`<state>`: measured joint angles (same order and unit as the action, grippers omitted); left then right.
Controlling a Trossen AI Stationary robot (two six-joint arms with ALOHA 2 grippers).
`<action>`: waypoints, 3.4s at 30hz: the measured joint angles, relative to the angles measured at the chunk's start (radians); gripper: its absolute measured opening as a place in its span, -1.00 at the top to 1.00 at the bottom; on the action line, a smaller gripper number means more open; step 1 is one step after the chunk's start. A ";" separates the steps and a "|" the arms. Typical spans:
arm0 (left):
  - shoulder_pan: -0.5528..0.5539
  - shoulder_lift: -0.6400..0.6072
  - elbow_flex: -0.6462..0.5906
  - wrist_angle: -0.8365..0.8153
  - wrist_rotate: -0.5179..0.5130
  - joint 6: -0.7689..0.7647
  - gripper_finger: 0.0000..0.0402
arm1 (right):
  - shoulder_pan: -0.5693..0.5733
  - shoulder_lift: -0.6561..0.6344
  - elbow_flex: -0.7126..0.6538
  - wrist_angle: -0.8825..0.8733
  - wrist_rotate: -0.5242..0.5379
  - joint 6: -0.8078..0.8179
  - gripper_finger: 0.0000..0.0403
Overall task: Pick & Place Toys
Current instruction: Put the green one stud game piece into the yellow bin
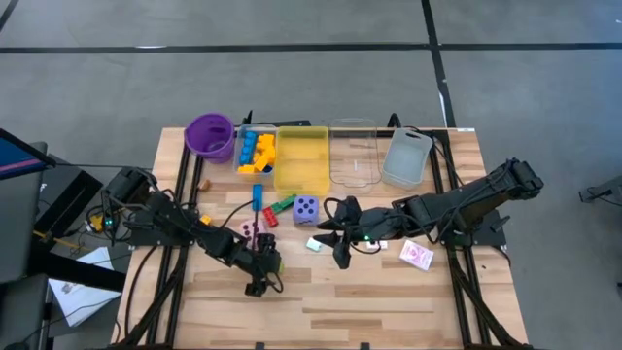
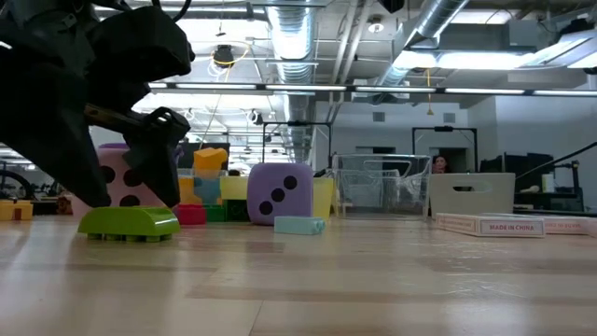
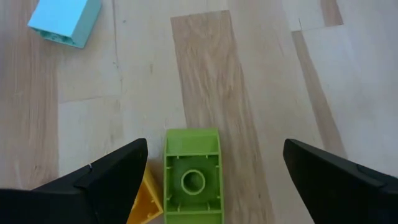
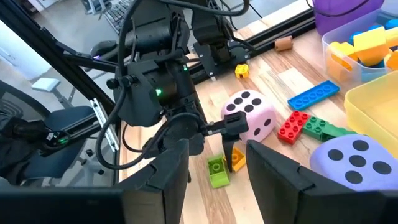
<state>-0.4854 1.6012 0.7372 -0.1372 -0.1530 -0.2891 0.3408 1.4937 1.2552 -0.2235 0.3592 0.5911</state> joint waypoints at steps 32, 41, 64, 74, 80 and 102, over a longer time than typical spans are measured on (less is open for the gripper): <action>-0.008 0.002 -0.002 -0.100 0.031 -0.048 -0.73 | -0.002 0.000 0.000 -0.042 0.004 -0.024 0.23; -0.008 0.002 -0.027 -0.106 -0.022 -0.047 -0.72 | -0.002 0.000 0.000 -0.042 0.005 -0.024 0.23; -0.014 0.008 -0.046 -0.075 -0.091 -0.059 -0.72 | -0.001 0.000 0.000 -0.041 0.005 -0.023 0.23; -0.012 0.008 -0.046 -0.004 -0.030 -0.060 -0.72 | -0.001 0.000 0.000 -0.036 0.005 -0.015 0.23; -0.008 0.012 -0.046 0.020 0.039 -0.058 -0.72 | -0.001 0.000 0.000 -0.036 0.006 -0.015 0.23; -0.047 0.011 -0.119 0.091 0.017 -0.194 -0.59 | -0.001 0.000 0.000 -0.037 0.008 -0.014 0.23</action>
<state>-0.5322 1.6123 0.6178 -0.0460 -0.1359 -0.4831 0.3397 1.4933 1.2556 -0.2607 0.3672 0.5766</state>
